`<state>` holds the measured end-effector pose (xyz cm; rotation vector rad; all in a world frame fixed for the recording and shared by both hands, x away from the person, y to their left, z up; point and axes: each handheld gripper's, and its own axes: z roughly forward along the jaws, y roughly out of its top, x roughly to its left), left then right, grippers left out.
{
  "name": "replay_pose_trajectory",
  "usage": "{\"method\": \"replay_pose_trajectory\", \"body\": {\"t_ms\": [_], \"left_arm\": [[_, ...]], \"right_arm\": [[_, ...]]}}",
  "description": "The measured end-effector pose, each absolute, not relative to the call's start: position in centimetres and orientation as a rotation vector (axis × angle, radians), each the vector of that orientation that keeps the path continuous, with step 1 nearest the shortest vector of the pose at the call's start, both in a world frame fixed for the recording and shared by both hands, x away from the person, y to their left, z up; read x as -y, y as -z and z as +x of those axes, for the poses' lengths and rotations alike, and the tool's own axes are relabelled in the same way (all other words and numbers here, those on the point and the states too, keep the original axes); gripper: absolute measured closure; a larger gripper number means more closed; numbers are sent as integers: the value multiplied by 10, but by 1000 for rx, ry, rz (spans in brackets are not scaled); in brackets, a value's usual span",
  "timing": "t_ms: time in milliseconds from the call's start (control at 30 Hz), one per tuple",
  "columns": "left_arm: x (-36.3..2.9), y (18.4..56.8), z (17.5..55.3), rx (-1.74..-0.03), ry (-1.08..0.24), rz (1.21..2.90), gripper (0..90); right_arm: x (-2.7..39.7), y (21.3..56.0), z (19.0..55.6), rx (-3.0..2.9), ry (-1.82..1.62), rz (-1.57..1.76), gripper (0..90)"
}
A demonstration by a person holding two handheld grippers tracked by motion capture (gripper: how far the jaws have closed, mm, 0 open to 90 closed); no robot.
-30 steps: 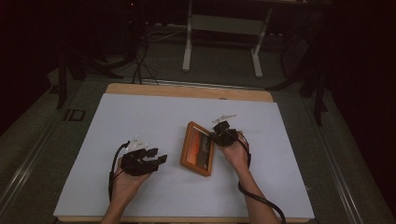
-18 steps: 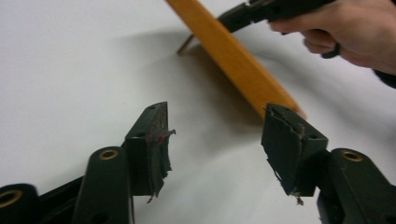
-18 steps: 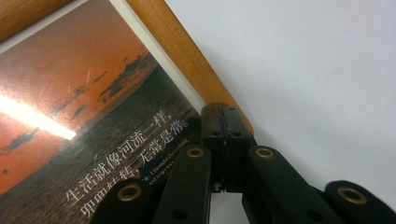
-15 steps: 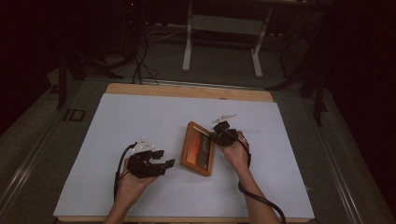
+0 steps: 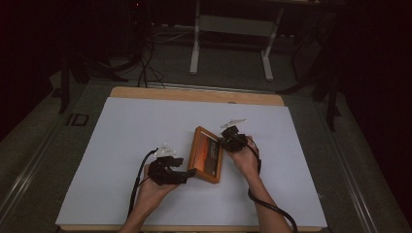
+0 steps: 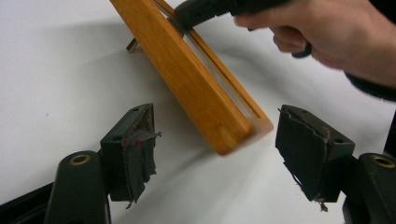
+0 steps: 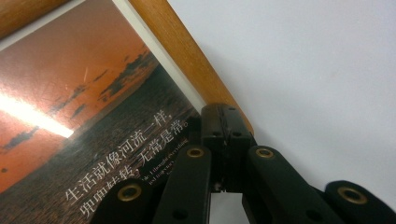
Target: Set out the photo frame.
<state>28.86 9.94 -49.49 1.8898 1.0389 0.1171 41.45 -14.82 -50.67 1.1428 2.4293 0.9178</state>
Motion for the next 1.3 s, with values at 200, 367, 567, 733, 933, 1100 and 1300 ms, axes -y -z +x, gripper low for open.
{"method": "replay_pose_trajectory", "body": {"t_ms": [200, 367, 567, 733, 933, 1100, 1300], "left_arm": [[-93, 499, 301, -1077, -67, 1879, 298], [-88, 503, 304, -1081, -10, 1883, 374], [-81, 504, 309, -1102, 23, 1891, 449], [-79, 505, 314, -1136, 62, 1879, 477], [-77, 504, 317, -1181, 85, 1873, 507], [-77, 504, 318, -1198, 91, 1870, 520], [-76, 503, 320, -1234, 92, 1861, 545]], "right_arm": [[148, 507, 415, -2430, -913, 1140, 900], [148, 507, 415, -2431, -914, 1140, 900], [148, 507, 414, -2430, -917, 1142, 900], [149, 507, 415, -2430, -921, 1140, 900], [149, 507, 415, -2432, -918, 1134, 900], [148, 506, 416, -2437, -901, 1123, 900], [150, 505, 416, -2443, -902, 1125, 900]]}}
